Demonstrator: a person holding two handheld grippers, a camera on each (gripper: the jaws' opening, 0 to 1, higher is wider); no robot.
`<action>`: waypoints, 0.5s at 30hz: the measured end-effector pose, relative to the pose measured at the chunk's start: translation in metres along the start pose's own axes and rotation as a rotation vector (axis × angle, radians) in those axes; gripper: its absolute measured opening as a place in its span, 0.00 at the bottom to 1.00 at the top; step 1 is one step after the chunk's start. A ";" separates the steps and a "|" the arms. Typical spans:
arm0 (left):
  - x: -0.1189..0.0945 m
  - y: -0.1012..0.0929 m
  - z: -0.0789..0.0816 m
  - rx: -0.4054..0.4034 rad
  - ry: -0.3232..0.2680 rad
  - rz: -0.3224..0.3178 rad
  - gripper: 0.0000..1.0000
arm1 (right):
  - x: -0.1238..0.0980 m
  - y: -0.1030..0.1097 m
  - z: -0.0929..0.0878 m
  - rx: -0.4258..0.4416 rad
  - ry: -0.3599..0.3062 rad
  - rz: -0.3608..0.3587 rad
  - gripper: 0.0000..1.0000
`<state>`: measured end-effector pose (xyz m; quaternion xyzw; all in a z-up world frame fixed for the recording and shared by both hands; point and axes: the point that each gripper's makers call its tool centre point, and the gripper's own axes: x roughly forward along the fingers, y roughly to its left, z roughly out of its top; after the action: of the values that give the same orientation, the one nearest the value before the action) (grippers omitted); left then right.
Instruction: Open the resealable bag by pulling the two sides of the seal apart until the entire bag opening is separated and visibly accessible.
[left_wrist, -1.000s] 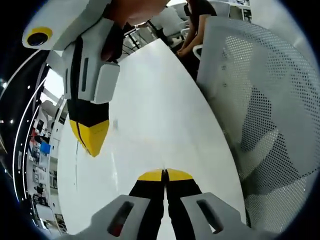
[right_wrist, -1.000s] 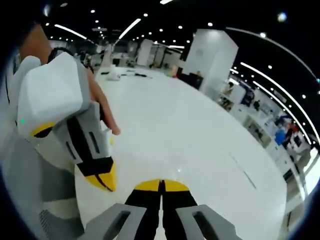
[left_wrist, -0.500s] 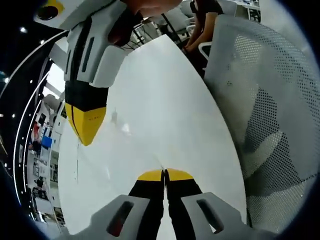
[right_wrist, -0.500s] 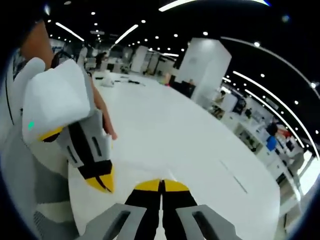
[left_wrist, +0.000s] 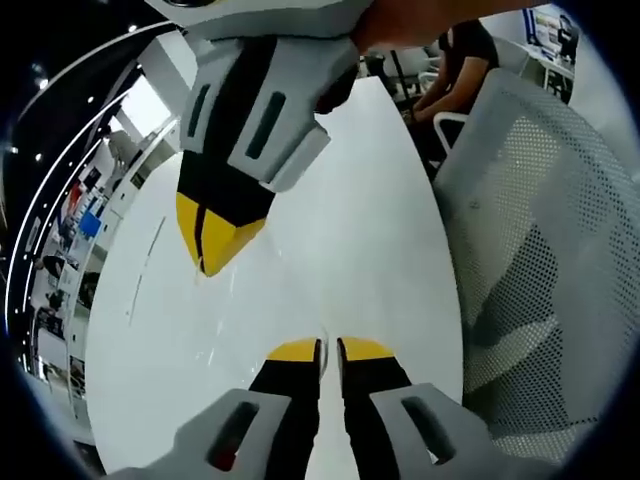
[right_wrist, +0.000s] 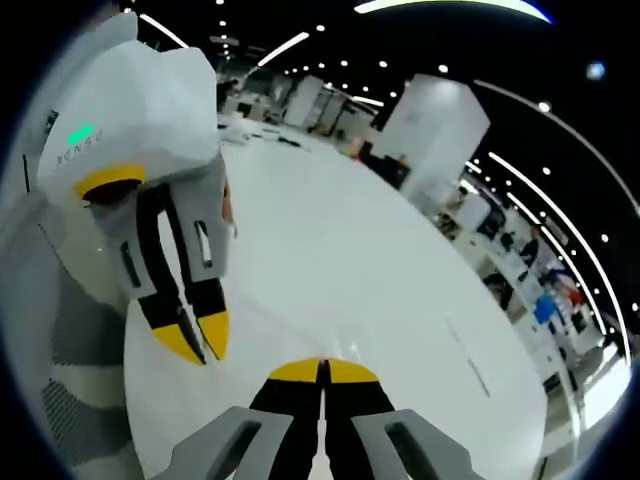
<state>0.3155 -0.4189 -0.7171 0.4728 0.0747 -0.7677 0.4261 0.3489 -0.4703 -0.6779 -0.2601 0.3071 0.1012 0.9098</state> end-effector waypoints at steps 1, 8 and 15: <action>0.000 0.000 0.000 -0.003 -0.002 0.002 0.08 | 0.001 0.000 -0.002 0.001 0.005 0.002 0.00; -0.010 0.004 -0.010 -0.069 -0.020 0.020 0.18 | 0.005 -0.002 -0.012 -0.015 0.030 0.006 0.00; -0.032 0.013 -0.030 -0.129 -0.034 0.084 0.17 | 0.013 -0.003 -0.017 -0.090 0.043 0.006 0.00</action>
<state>0.3506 -0.3930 -0.7040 0.4338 0.0968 -0.7509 0.4885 0.3516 -0.4813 -0.6963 -0.3021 0.3226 0.1120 0.8900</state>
